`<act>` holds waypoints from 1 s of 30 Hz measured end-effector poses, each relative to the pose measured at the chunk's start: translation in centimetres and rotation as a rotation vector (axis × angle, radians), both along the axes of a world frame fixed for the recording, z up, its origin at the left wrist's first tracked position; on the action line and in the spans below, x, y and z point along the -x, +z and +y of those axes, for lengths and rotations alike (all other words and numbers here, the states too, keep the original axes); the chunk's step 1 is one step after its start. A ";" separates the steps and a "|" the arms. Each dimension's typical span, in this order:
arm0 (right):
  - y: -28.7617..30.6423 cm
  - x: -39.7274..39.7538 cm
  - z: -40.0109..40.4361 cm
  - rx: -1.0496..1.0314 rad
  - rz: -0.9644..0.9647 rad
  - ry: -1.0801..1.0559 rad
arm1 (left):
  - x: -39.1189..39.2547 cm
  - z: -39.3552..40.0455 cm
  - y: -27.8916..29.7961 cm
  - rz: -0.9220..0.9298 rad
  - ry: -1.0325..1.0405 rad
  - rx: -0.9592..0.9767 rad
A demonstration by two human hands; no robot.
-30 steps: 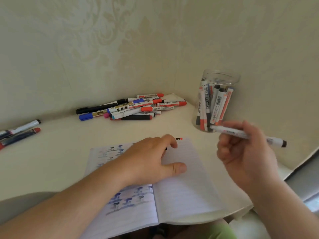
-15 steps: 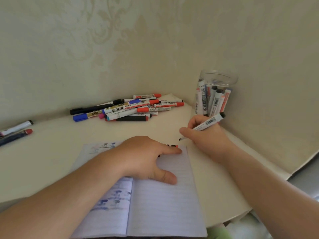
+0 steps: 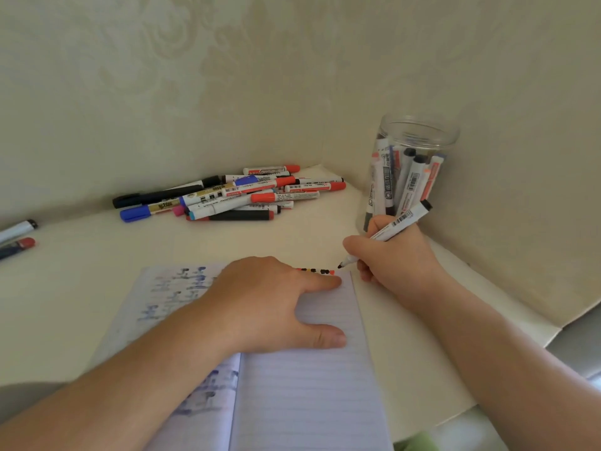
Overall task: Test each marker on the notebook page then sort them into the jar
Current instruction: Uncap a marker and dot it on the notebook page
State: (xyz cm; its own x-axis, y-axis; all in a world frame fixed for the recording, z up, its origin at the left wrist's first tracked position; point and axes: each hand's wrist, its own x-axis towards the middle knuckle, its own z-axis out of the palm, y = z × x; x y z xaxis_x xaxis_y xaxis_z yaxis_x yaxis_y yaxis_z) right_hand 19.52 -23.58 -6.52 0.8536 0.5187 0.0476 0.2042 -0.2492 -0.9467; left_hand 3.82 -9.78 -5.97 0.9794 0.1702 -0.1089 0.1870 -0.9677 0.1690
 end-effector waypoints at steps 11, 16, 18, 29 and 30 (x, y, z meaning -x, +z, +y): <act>-0.2 0.2 0.2 0.076 -0.068 0.017 | 0.1 0.2 -0.2 -0.012 -0.011 0.019; -0.2 0.4 0.3 0.091 -0.100 0.001 | -0.1 0.2 -0.2 -0.010 -0.004 0.018; -0.1 0.4 0.2 0.070 -0.076 0.010 | -0.1 0.1 -0.2 -0.008 -0.004 0.015; -0.2 0.4 0.1 0.092 -0.087 0.013 | 0.0 0.1 -0.2 -0.002 -0.006 0.008; -0.2 0.5 0.0 0.087 -0.083 0.020 | 0.0 0.1 -0.2 -0.002 -0.006 0.005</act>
State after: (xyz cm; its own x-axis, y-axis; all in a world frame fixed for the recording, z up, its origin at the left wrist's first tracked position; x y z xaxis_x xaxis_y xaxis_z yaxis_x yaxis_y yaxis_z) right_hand 19.06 -23.55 -6.67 0.8380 0.5409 0.0713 0.2863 -0.3249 -0.9014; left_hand 3.85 -9.72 -6.14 0.9806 0.1634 -0.1082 0.1806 -0.9680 0.1744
